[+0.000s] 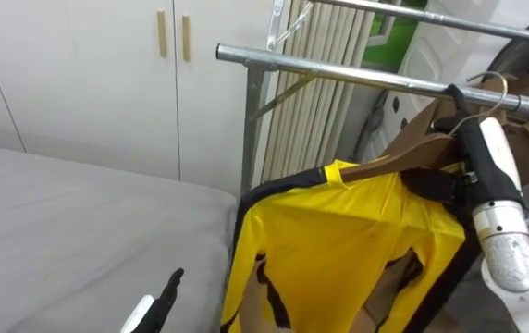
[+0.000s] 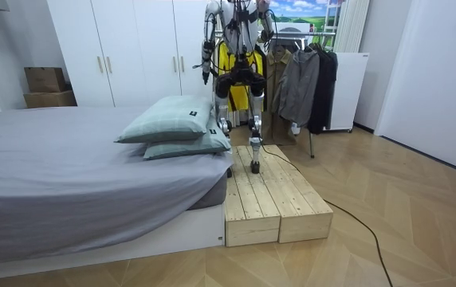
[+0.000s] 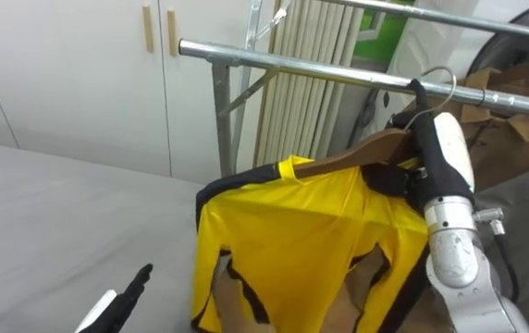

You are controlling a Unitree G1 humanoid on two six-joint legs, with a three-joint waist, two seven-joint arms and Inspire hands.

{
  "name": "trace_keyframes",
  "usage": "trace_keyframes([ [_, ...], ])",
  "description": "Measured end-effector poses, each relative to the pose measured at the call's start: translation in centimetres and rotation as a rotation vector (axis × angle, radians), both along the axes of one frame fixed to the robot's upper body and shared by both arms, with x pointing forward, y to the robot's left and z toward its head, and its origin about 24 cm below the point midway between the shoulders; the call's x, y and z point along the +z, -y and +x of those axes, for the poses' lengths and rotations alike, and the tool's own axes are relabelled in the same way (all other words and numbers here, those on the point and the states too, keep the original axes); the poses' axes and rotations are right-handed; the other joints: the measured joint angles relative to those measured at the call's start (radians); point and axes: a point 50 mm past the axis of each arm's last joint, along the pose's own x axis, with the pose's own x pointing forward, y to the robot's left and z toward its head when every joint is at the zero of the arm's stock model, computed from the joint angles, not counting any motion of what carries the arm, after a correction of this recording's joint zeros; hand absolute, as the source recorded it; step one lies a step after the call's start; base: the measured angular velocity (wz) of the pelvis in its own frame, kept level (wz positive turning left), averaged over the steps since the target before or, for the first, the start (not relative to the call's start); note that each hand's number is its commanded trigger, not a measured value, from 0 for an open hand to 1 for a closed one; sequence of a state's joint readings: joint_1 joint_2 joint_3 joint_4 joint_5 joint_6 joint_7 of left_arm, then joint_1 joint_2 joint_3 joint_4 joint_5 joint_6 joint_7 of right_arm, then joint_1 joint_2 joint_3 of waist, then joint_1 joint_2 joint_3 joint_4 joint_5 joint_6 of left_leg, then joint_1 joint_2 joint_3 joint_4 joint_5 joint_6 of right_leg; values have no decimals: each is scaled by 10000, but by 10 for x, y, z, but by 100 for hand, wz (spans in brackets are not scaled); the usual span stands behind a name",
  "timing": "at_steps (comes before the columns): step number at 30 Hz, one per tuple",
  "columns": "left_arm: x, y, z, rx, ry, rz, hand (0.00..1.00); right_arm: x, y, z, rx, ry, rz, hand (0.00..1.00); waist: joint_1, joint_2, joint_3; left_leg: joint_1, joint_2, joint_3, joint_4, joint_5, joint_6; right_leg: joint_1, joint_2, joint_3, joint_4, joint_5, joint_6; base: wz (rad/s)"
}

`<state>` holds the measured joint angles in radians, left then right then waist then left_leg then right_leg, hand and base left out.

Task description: Hang clothes

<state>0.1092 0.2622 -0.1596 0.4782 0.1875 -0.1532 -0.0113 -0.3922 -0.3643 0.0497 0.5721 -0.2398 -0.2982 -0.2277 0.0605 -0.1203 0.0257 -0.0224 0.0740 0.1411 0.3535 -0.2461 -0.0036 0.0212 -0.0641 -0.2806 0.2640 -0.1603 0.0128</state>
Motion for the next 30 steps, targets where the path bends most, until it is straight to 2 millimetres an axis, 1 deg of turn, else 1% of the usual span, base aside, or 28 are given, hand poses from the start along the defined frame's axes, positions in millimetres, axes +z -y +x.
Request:
trace_keyframes([
  [1, 0, 0, 0, 15, -26, -1, 0, -1, 0, 0, 19, -8, -2, 100, 5, 0, -28, 10, 14, 2, -32, 15, -21, 17, 47, 40, -89, 29, -23, 0],
  [3, -1, 0, -1, 25, -56, -19, 0, -2, 0, -1, 49, -17, -56, 100, -6, 34, -47, 2, 70, -24, -42, 34, -51, 154, 157, 31, -344, 151, -49, 0],
  [5, -2, 1, -2, 31, -99, -26, 0, -1, 0, -1, 70, -4, -32, 100, -11, 69, -60, -12, 83, -22, -26, 32, -52, 208, 161, -31, -366, 209, -68, 0],
  [7, -4, -1, -4, -4, -177, 116, 0, -2, 0, -1, 47, -9, -10, 100, -12, 115, -42, -14, 105, -21, 11, 24, -52, 279, 153, -113, -416, 246, -63, 6],
  [8, -5, -1, -5, -69, -219, 242, 0, -1, 2, -1, -10, -11, -3, 100, -8, 176, -35, -49, 135, -14, 130, -34, -28, 309, 159, -129, -432, 265, -43, 6],
  [9, -6, -1, -8, -93, -303, 317, 0, -1, 2, -1, -38, -28, -11, 100, -20, 255, -57, -104, 166, -25, 258, -94, -25, 327, 163, -229, -432, 273, -41, 5],
  [10, -7, -2, -10, -76, -353, 318, 0, -2, 2, -1, -48, -48, -12, 100, -19, 287, -64, -106, 158, -43, 261, -96, -24, 339, 161, -233, -431, 279, -37, 5],
  [13, -12, -4, -21, 3, -666, 338, 0, -6, 6, -3, -164, -214, 12, 100, -55, 389, -92, -65, 103, -230, 295, -94, -21, 501, 152, -277, -461, 270, 10, 16],
  [16, -15, -5, -24, 48, -837, 362, 0, -8, 9, -6, -309, -255, 17, 100, -120, 442, -106, -157, 83, -426, 417, -95, -23, 540, 162, -419, -441, 183, 43, 24],
  [17, -16, -6, -25, 55, -870, 388, 0, -7, 10, -6, -349, -223, 13, 100, -255, 464, -109, -280, 74, -581, 525, -95, -23, 538, 165, -514, -439, 153, 27, 28],
  [18, -16, -6, -25, 56, -855, 393, 0, -7, 11, -6, -391, -199, 9, 100, -303, 487, -113, -388, 77, -658, 612, -96, -25, 493, 174, -571, -406, 116, -17, 24],
  [20, -16, -6, -25, 58, -856, 398, 0, -7, 11, -6, -393, -212, 17, 100, -307, 500, -111, -438, 103, -691, 664, -95, -27, 455, 183, -619, -323, 33, -39, 11],
  [22, -15, -6, -24, 55, -839, 384, 0, -7, 11, -6, -363, -249, 10, 100, -318, 536, -100, -526, 176, -757, 874, -150, -114, 422, 224, -696, -94, -92, -197, 11],
  [25, -15, -5, -23, -104, -822, 597, 0, -8, 11, -6, -319, -335, -222, 100, -271, 498, -144, -744, 250, -872, 1232, -189, -194, 70, 216, -748, 479, -482, -443, 11],
  [26, -15, -5, -22, -85, -811, 562, 0, -10, 11, -6, -304, -465, -324, 100, -248, 506, -144, -914, 320, -831, 1553, -200, -214, -44, 128, -840, 675, -641, -490, 25],
  [27, -15, -3, -21, -81, -786, 516, 0, -17, 14, -8, -450, -811, -347, 100, -281, 526, -91, -1155, 546, -367, 2123, -199, -210, -65, 112, -1067, 835, -819, -470, 31],
  [28, -15, -3, -21, -66, -808, 476, 0, -22, 16, -11, -557, -1070, -354, 100, -279, 519, -75, -1240, 723, -42, 2448, -201, -204, -37, 92, -1160, 937, -922, -486, 26],
  [29, -18, -4, -24, 60, -947, 360, 0, -32, 18, -16, -638, -1574, -455, 100, -204, 499, -66, -1277, 1076, 590, 2957, -233, -170, 9, -40, -1391, 1247, -1146, -556, 17],
  [30, -22, -6, -29, 222, -1174, 306, 0, -36, 18, -17, -587, -1857, -636, 100, -230, 517, -59, -1301, 1281, 989, 3182, -287, -100, 15, -75, -1538, 1493, -1377, -578, 19],
])
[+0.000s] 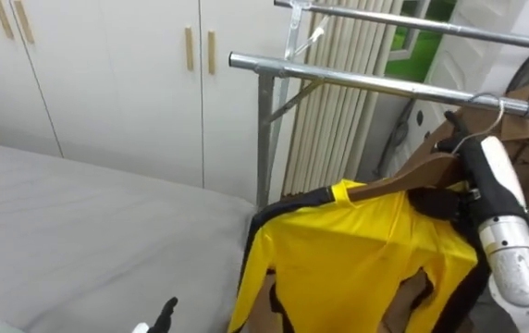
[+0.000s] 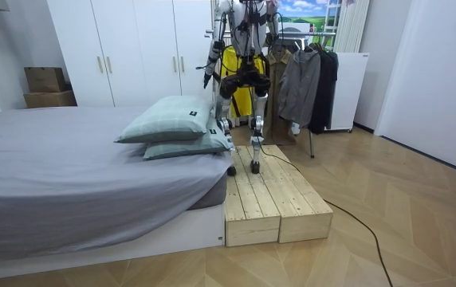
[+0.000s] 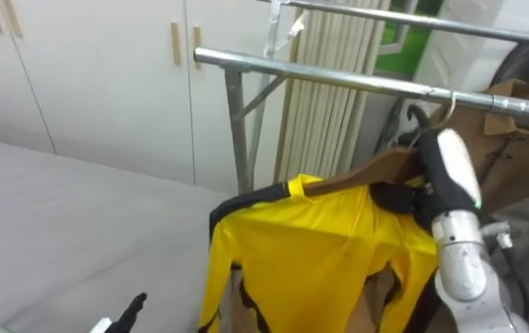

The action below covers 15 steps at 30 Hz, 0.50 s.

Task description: Hang clothes

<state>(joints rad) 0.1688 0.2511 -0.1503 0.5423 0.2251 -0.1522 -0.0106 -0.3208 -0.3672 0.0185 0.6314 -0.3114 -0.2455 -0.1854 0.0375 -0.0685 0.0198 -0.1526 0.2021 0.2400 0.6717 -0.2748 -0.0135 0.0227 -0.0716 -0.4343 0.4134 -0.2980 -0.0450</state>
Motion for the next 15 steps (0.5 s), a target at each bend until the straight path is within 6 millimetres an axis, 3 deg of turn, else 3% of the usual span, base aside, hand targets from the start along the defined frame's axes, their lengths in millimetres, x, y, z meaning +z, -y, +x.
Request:
trace_keyframes([
  [1, -2, -2, -2, 66, -102, 29, 0, -1, 0, 0, 1, -83, -56, 100, -26, 25, 13, -42, 26, 53, 10, -12, 17, 4, 3, -85, 49, -48, -5, 31],
  [4, -6, -8, -9, 340, -378, 130, 0, 1, 6, 0, -181, -66, -230, 100, -56, -76, -41, -35, -195, 13, -693, 4, -4, -165, 15, -115, 147, -102, -31, 21],
  [5, -9, -11, -14, 498, -593, 153, 0, 2, 8, -1, -290, -24, -203, 100, -55, -107, -34, 56, -295, -12, -1097, 56, -95, -206, 2, -78, 152, -61, -107, 17],
  [9, -26, -21, -39, 967, -1780, 350, 0, 3, 12, -1, -662, 83, -215, 100, 66, -130, -49, 351, -623, -76, -2055, 376, -312, -206, -103, -132, -78, -23, -74, 7],
  [15, -32, -33, -54, 1662, -2055, 399, 0, 5, 19, -2, -935, 45, -170, 100, 226, -222, -97, 985, -827, -55, -3036, 576, -475, 72, -120, -49, -314, 39, -35, -5],
])
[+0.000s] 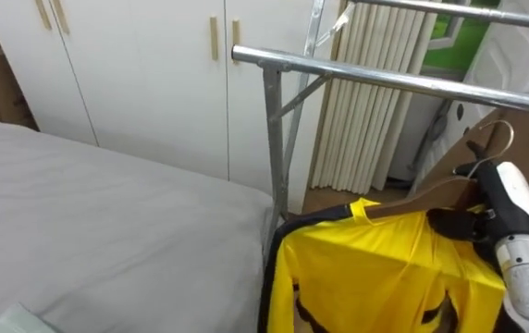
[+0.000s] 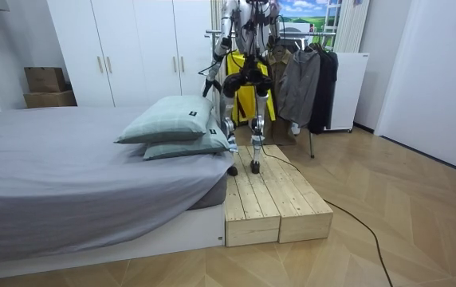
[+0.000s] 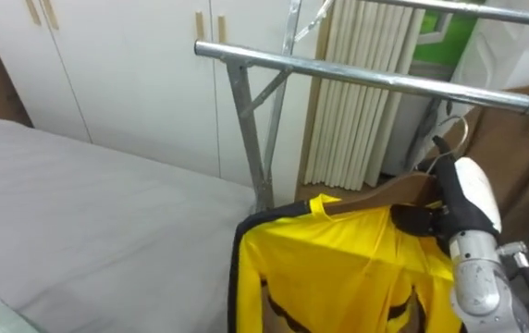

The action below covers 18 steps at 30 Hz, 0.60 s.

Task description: Hang clothes

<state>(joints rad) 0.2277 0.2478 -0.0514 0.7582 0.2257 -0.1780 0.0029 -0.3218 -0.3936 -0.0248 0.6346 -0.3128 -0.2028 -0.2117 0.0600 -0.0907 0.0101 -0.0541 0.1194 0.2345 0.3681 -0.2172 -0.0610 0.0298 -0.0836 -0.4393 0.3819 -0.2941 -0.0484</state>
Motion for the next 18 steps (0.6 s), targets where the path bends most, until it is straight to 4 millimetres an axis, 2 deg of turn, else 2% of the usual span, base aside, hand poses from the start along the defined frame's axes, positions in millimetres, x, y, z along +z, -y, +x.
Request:
trace_keyframes([
  [5, -1, -12, -4, 664, -131, 217, 0, 3, 11, -1, -307, -200, -441, 100, -128, -129, 3, 125, -87, 9, -159, -14, 12, 37, -61, 179, 155, 17, 31, 0],
  [8, -1, -14, -1, 840, -86, 276, 0, 3, 11, -1, -348, -224, -443, 100, -106, -150, 16, 139, -89, 284, -165, -36, 50, 4, -97, 290, 127, 102, 177, -5],
  [11, 1, -16, 4, 895, 42, 311, 0, 3, 12, -1, -389, -231, -369, 100, 128, -145, 14, 285, -130, 293, -510, -40, 60, 35, -18, 406, -120, 239, 384, -8],
  [13, 2, -17, 6, 884, 150, 303, 0, 3, 12, -2, -401, -223, -370, 100, 126, -149, 13, 289, -171, 259, -630, -38, 63, 70, -5, 400, -194, 332, 459, 15],
  [14, 2, -16, 6, 853, 193, 289, 0, 3, 12, -2, -408, -214, -373, 100, 113, -148, 12, 288, -199, 163, -653, -33, 72, 77, -3, 385, -195, 379, 504, 27],
  [15, 2, -16, 6, 823, 232, 273, 0, 3, 13, -2, -410, -213, -377, 100, -17, -148, 12, 303, -262, -210, -677, -6, 114, 106, 15, 304, -179, 437, 513, 32],
  [16, 2, -15, 6, 797, 249, 263, 0, 3, 13, -2, -424, -210, -374, 100, -60, -142, 12, 314, -281, -401, -727, 11, 138, 88, 48, 260, -95, 466, 514, 39],
  [17, 2, -14, 6, 762, 256, 241, 0, 3, 14, -2, -480, -244, -354, 100, -196, -77, 74, 479, -207, -917, -919, 35, 147, -228, 17, 312, 594, 537, 504, 35],
  [18, 2, -15, 6, 762, 269, 246, 0, 0, 16, -4, -516, -331, -362, 100, -240, -35, 62, 500, -133, -1470, -927, 55, 125, -511, 176, 1124, 199, 435, 406, 18],
])
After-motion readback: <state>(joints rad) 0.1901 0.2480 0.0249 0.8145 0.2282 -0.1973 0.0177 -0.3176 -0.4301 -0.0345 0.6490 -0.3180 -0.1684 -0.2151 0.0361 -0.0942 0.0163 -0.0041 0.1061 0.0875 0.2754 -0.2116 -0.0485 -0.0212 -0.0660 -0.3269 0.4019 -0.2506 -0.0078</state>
